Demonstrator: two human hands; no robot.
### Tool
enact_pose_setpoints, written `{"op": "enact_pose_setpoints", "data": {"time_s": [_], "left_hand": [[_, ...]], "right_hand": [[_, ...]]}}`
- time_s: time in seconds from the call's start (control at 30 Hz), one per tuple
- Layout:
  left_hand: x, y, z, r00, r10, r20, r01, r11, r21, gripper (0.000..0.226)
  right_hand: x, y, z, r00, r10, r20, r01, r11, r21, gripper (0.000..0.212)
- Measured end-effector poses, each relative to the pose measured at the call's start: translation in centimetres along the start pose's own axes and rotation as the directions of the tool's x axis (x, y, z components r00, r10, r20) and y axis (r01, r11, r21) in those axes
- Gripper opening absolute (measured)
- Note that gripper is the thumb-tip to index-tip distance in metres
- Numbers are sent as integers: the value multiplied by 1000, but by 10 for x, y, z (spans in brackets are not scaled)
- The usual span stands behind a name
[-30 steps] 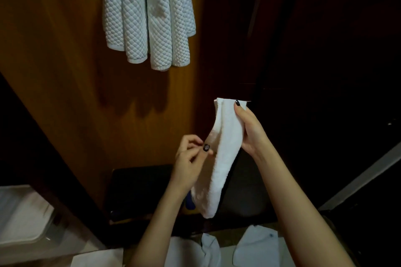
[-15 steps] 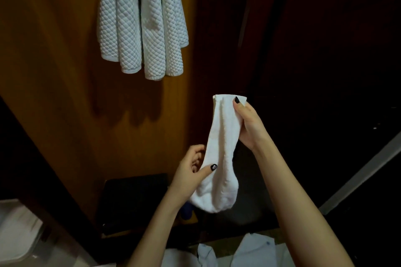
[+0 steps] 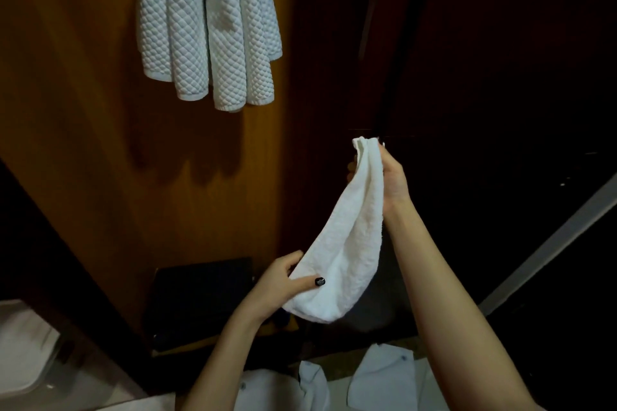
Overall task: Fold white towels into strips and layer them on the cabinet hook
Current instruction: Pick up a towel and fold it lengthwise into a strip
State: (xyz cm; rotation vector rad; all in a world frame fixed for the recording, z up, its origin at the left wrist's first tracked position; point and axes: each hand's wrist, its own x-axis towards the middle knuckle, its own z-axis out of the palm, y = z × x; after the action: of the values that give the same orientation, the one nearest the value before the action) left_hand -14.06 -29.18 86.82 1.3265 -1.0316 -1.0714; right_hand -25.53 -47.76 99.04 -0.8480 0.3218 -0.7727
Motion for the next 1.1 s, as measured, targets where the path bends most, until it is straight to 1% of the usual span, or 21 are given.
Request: {"op": "enact_pose_setpoints", "data": {"time_s": [0.07, 0.1, 0.2, 0.27, 0.33, 0.4, 0.47, 0.53, 0.6, 0.63, 0.7, 0.77, 0.83, 0.9, 0.97, 1.03, 1.1], "left_hand": [[1, -3, -2, 999, -6, -35, 7, 1000, 29, 22], [2, -4, -4, 999, -13, -48, 15, 999, 44, 19], [4, -4, -9, 997, -23, -80, 34, 990, 140, 22], [4, -4, -7, 991, -3, -134, 35, 971, 238, 28], [5, -4, -5, 984, 7, -176, 44, 959, 281, 30], [5, -4, -7, 987, -29, -161, 74, 957, 280, 26], [4, -4, -9, 994, -59, -97, 90, 932, 351, 25], [3, -5, -10, 997, -57, -46, 71, 905, 420, 21], [3, -8, -10, 995, -5, -99, 49, 895, 444, 23], [3, -9, -10, 988, 31, -151, 39, 897, 441, 20], [2, -11, -12, 964, 81, -255, 23, 924, 381, 15], [3, -9, -17, 949, 75, -307, 22, 953, 302, 19], [5, -7, -25, 962, -3, -274, 83, 956, 280, 20], [7, -7, -35, 975, -94, -200, 162, 920, 358, 22], [5, -11, -44, 974, -109, -199, 179, 908, 379, 26], [3, -18, -51, 966, -82, -244, 155, 941, 299, 35], [1, -22, -47, 965, -90, -245, 141, 970, 197, 29]], "right_hand": [[1, 3, -5, 999, 20, -37, -20, 1000, 1, 27], [1, 5, -8, 998, 26, -51, -26, 1000, 8, 28], [3, 6, -20, 996, 22, -83, -22, 1000, -4, 30], [5, 6, -24, 994, 23, -111, -28, 999, -39, 34], [7, 6, -27, 992, 7, -129, -16, 997, -70, 37], [9, 5, -29, 992, -22, -124, 11, 996, -89, 35], [10, 6, -32, 991, -35, -126, 24, 996, -90, 35], [11, 6, -36, 990, -52, -132, 40, 995, -95, 33], [12, 8, -39, 987, -83, -139, 72, 994, -82, 33], [13, 8, -41, 986, -95, -136, 87, 994, -58, 36], [14, 9, -47, 985, -101, -138, 104, 995, 12, 38], [14, 9, -53, 983, -97, -155, 105, 993, 45, 39], [13, 12, -56, 981, -89, -172, 101, 993, 61, 37], [12, 15, -58, 973, -85, -214, 109, 988, 106, 35], [11, 12, -64, 955, -102, -279, 144, 981, 132, 34], [10, 8, -71, 938, -120, -326, 168, 978, 121, 36], [10, 7, -74, 941, -109, -321, 155, 980, 121, 37]]}}
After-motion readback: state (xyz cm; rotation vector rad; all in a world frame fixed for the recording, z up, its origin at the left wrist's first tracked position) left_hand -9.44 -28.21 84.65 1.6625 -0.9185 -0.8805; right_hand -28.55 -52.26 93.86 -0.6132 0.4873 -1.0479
